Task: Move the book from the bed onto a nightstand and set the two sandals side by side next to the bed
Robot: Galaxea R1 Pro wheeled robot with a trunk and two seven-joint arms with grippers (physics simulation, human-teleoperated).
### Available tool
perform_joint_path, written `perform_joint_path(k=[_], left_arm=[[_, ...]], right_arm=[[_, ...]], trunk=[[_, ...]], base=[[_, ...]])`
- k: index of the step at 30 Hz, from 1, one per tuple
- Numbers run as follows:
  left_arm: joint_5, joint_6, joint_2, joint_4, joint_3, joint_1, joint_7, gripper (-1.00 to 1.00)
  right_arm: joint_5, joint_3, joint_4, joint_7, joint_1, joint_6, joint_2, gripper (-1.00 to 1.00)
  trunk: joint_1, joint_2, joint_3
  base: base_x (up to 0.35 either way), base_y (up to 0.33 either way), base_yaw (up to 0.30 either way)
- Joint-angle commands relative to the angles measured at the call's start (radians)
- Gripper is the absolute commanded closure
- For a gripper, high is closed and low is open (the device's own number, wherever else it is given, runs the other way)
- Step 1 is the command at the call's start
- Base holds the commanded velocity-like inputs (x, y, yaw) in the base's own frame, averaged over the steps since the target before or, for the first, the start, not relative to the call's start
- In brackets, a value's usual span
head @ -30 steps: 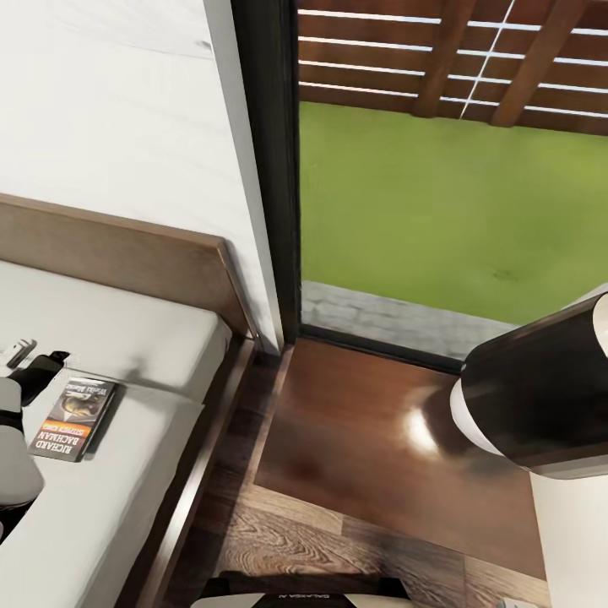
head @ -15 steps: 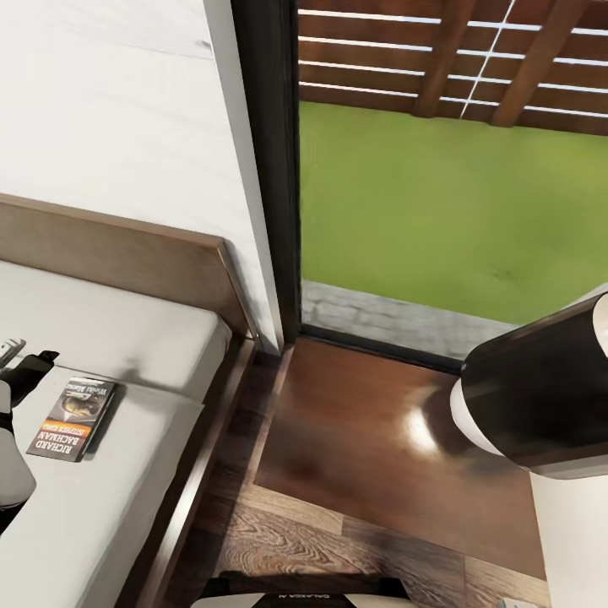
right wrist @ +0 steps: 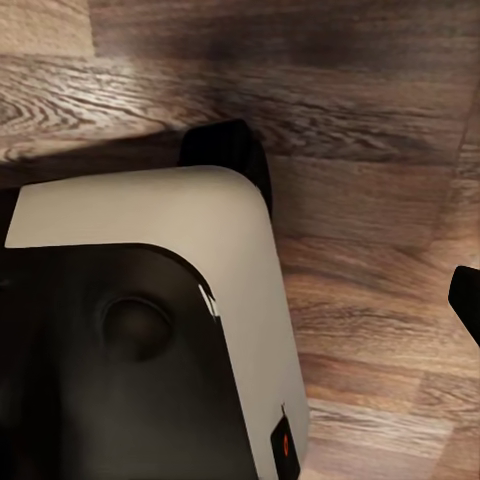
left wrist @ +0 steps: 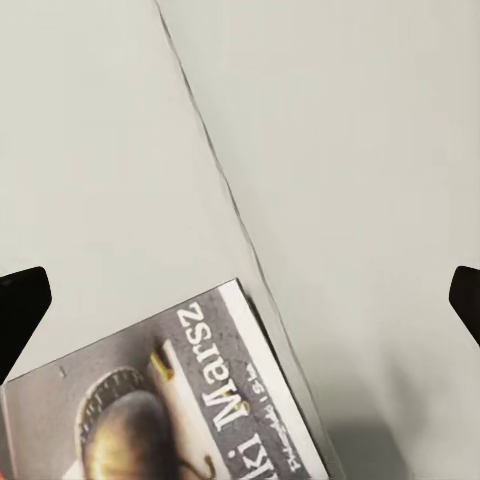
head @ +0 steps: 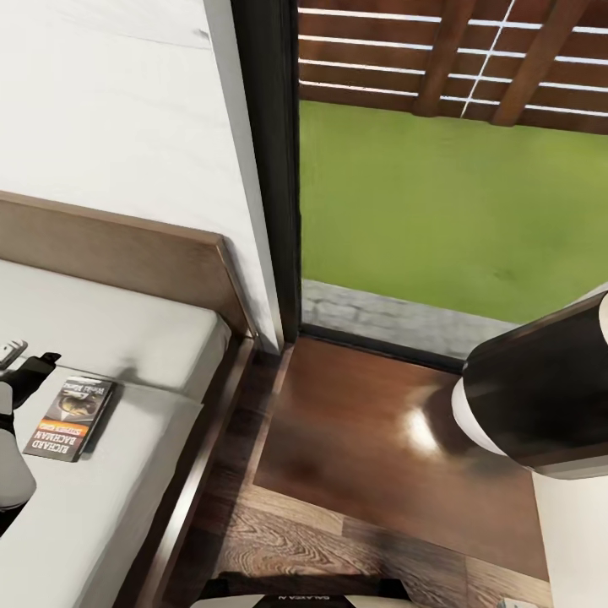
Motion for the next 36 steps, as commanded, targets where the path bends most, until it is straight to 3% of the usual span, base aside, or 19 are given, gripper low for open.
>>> perform_joint_path(k=[1, 8, 22, 28, 36], left_arm=[[-0.002, 0.006, -0.001, -0.001, 0.006, -0.001, -0.006, -1.00], [-0.002, 0.006, -0.001, -0.002, 0.006, 0.000, -0.006, -1.00], [-0.002, 0.006, -0.001, -0.005, 0.006, 0.000, -0.006, -1.00], [-0.002, 0.006, -0.001, -0.005, 0.006, 0.000, -0.006, -1.00], [-0.002, 0.006, -0.001, -0.005, 0.005, 0.000, -0.006, -1.00]], right_arm=[[-0.007, -0.002, 0.001, 0.005, -0.001, -0.001, 0.000, -1.00], [-0.007, -0.002, 0.001, 0.005, -0.001, -0.001, 0.000, -1.00], [-0.007, -0.002, 0.001, 0.005, -0.001, -0.001, 0.000, -1.00], [-0.007, -0.002, 0.001, 0.005, -0.001, -0.001, 0.000, -1.00], [-0.007, -0.002, 0.001, 0.005, -0.001, -0.001, 0.000, -1.00]], trunk=[[0.004, -0.008, -0.004], [0.031, -0.057, -0.026], [0.031, -0.057, -0.026], [0.054, -0.099, -0.044], [0.054, -0.099, -0.044]], base=[[0.000, 0.000, 0.000], [0.000, 0.000, 0.000], [0.000, 0.000, 0.000], [0.000, 0.000, 0.000], [0.000, 0.000, 0.000]])
